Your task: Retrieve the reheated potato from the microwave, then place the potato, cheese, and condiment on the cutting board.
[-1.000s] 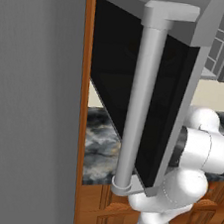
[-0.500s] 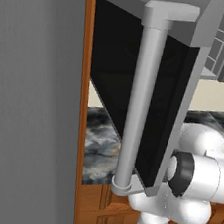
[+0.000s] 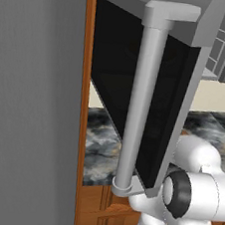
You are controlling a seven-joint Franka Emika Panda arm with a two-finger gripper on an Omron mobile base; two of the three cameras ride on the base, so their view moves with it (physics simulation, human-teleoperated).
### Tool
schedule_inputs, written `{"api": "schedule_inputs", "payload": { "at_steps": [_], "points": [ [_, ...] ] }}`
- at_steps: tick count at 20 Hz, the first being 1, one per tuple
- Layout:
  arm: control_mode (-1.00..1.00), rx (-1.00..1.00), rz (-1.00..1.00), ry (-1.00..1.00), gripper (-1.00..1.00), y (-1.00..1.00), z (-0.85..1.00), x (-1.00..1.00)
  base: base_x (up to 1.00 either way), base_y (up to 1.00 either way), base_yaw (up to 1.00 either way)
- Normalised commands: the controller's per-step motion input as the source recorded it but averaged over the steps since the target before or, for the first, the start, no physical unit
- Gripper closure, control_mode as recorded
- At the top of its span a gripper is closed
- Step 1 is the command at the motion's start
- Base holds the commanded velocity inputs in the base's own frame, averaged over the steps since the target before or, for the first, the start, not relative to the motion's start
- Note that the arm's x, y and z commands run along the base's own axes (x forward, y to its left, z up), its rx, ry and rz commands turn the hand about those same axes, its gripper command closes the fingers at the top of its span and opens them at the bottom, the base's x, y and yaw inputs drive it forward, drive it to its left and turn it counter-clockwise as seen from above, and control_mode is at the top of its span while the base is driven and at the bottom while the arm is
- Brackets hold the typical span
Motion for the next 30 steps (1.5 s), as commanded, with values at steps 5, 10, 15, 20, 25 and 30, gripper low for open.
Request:
{"api": "schedule_inputs", "payload": {
  "at_steps": [5, 10, 15, 20, 25, 30],
  "points": [
    [-1.0, -0.01, 0.0, 0.0, -1.0, 0.29, 0.28, 0.01, 0.0, 0.0, 0.0],
    [-1.0, 0.0, 0.0, 0.03, -1.0, 0.2, 0.26, 0.0, 0.0, 0.0, 0.0],
    [-1.0, 0.0, 0.0, 0.01, -1.0, 0.18, 0.11, -0.01, 0.0, 0.0, 0.0],
    [-1.0, 0.03, 0.0, 0.0, -1.0, 0.15, 0.0, -0.04, 0.0, 0.0, 0.0],
    [-1.0, 0.05, 0.0, 0.0, -1.0, 0.05, -0.1, -0.02, 0.0, 0.0, 0.0],
    [-1.0, 0.06, 0.0, 0.0, -1.0, 0.0, -0.11, 0.01, 0.0, 0.0, 0.0]
  ]
}}
